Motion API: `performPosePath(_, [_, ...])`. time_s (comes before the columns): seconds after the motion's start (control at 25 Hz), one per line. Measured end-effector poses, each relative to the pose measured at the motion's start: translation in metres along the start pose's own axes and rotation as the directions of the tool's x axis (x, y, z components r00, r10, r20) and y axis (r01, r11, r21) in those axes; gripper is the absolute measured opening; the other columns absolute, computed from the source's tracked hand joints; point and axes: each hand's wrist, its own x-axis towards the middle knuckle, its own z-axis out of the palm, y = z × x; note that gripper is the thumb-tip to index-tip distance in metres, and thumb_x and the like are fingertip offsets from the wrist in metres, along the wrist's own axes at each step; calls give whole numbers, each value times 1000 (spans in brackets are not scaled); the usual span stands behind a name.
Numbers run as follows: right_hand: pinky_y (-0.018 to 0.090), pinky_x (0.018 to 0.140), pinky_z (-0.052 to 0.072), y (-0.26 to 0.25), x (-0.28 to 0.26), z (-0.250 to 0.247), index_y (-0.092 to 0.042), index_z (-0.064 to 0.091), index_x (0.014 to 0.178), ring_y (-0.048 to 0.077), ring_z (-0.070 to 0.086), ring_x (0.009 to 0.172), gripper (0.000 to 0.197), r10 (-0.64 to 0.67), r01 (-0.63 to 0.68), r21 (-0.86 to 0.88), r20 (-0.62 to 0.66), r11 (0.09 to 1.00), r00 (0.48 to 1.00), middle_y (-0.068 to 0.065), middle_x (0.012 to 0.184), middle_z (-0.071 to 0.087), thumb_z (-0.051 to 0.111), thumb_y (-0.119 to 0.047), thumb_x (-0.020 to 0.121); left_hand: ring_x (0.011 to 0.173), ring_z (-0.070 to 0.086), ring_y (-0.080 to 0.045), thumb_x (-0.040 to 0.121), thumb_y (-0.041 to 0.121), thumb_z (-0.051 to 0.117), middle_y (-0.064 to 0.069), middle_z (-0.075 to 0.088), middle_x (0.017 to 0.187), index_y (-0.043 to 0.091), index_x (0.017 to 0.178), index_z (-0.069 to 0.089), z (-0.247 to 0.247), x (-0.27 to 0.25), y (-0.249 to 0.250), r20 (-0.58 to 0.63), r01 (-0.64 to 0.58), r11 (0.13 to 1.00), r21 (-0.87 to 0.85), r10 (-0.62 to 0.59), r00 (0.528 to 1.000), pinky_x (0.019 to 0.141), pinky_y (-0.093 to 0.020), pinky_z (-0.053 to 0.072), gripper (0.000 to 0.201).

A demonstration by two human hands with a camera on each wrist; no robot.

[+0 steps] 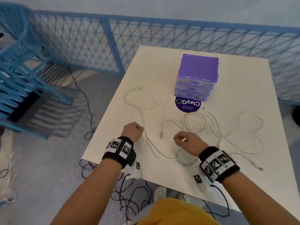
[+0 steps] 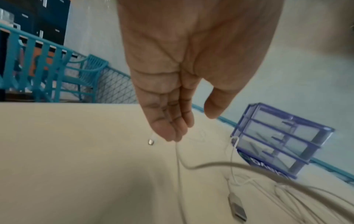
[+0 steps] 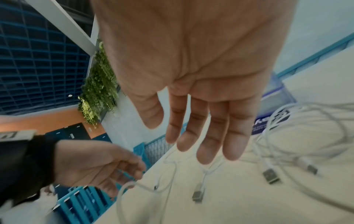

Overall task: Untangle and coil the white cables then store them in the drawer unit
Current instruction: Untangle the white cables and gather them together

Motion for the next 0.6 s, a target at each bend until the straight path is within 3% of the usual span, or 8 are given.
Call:
performPosePath(0.08, [22, 81, 37, -7, 13, 13, -15, 62, 101, 14, 52, 91, 19, 34, -34, 7, 47, 999, 998, 0, 99, 61, 54, -25, 87, 100, 62, -37, 91, 26, 46, -23, 66, 107, 0, 89, 61, 6, 14, 4, 5, 45, 997, -64, -45, 999, 89, -40, 53, 30])
performPosePath(0.16, [24, 82, 36, -17, 16, 26, -15, 57, 111, 14, 51, 92, 30, 95, -93, -21, 155, 995, 983, 0, 109, 59, 53, -33, 87, 89, 64, -37, 92, 26, 44, -22, 65, 97, -2, 82, 57, 16, 22, 10, 87, 153, 965, -211, -137, 987, 82, -43, 56, 32])
performPosePath(0.28, [24, 72, 38, -15, 19, 41, -14, 51, 117, 14, 53, 83, 37, 162, -154, -49, 268, 987, 950, 1, 102, 59, 54, -34, 86, 60, 55, -18, 92, 16, 46, -7, 55, 70, 5, 71, 51, 31, 27, 10, 201, 296, 842, -451, -228, 953, 50, -27, 53, 24])
performPosePath(0.36, [22, 62, 41, -15, 23, 45, -11, 51, 111, 14, 56, 67, 29, 174, -175, -21, 299, 984, 938, 2, 88, 60, 55, -23, 85, 50, 49, -8, 91, 7, 47, -1, 50, 64, 12, 66, 50, 34, 26, 14, 214, 295, 811, -505, -213, 953, 42, -16, 42, 25])
performPosePath(0.48, [22, 55, 41, -16, 25, 44, -13, 53, 92, 15, 51, 57, 11, 156, -186, 68, 319, 980, 935, -1, 71, 53, 46, -8, 86, 32, 41, -3, 87, -7, 45, -5, 44, 61, 9, 65, 53, 34, 21, 19, 211, 270, 697, -664, -172, 962, 34, -13, 35, 29])
performPosePath(0.56, [20, 57, 37, -16, 24, 36, -14, 54, 83, 16, 48, 64, 16, 102, -116, 57, 201, 992, 974, -4, 68, 49, 41, -15, 92, 35, 44, -3, 86, -3, 49, -6, 46, 62, 9, 67, 54, 32, 15, 19, 220, 243, 693, -679, -124, 968, 36, -14, 38, 23])
performPosePath(0.6, [16, 58, 36, -16, 24, 31, -14, 54, 80, 14, 47, 65, 20, 71, -76, 34, 123, 997, 990, -5, 67, 48, 39, -20, 93, 42, 49, -5, 86, 3, 52, -5, 49, 66, 9, 70, 54, 32, 11, 18, 226, 226, 740, -634, -102, 969, 39, -16, 41, 18])
